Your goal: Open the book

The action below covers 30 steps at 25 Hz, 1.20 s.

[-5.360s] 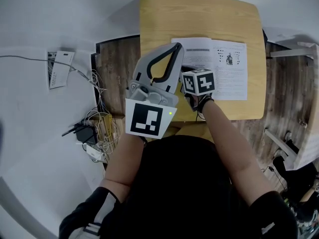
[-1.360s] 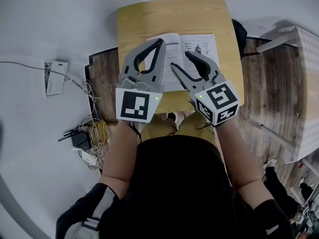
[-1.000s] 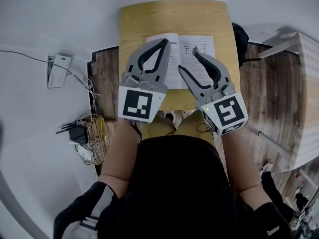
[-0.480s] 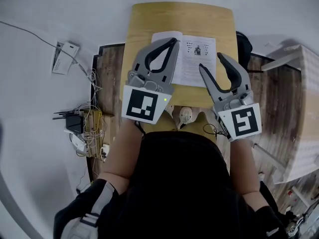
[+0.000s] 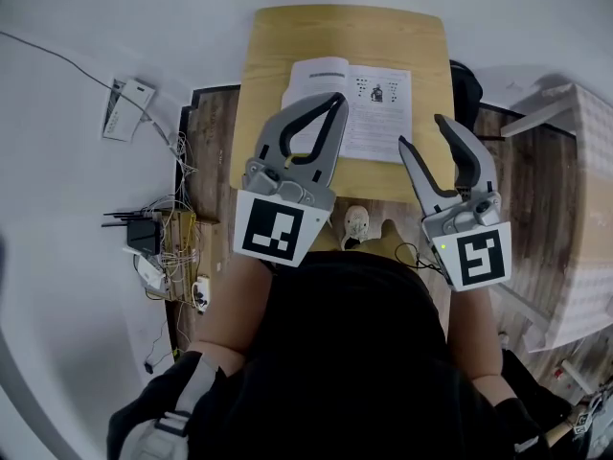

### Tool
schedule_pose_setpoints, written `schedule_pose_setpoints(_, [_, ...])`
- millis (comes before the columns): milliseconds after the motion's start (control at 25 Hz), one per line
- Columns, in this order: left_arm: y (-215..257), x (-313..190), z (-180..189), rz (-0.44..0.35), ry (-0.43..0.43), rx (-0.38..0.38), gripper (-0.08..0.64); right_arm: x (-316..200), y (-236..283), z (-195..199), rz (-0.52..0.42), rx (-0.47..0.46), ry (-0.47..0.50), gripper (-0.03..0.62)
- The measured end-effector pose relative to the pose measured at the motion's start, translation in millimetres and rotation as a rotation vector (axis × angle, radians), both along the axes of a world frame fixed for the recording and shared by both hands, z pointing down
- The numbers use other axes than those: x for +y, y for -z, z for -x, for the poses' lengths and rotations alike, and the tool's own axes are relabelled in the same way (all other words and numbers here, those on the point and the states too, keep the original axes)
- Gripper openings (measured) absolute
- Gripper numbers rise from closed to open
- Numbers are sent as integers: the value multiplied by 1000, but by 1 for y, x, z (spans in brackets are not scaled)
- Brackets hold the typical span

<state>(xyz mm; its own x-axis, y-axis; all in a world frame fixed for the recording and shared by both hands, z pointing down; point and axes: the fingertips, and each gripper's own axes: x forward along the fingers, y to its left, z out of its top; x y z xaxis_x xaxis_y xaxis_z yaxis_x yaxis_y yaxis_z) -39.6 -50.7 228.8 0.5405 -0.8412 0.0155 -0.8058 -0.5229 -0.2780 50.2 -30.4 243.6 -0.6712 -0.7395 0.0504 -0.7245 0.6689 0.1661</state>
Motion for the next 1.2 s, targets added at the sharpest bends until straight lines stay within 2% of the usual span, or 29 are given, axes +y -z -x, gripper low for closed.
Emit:
schedule_pose_setpoints(240, [7, 10, 4, -9, 13, -10, 11, 10, 9, 6, -55, 10, 42, 219])
schedule_pose_setpoints(560, [9, 14, -3, -20, 0, -15, 11, 12, 17, 9, -80, 13, 65, 207])
schedule_pose_setpoints(600, [8, 13, -3, -18, -2, -15, 11, 14, 17, 9, -86, 25, 74, 28])
schedule_pose_setpoints(880, [2, 9, -7, -17, -11, -19, 11, 7, 10, 6, -65, 43, 68, 28])
schedule_pose_setpoints(1200, [2, 3, -8, -15, -23, -23, 11, -2, 12, 9, -94, 59, 57, 28])
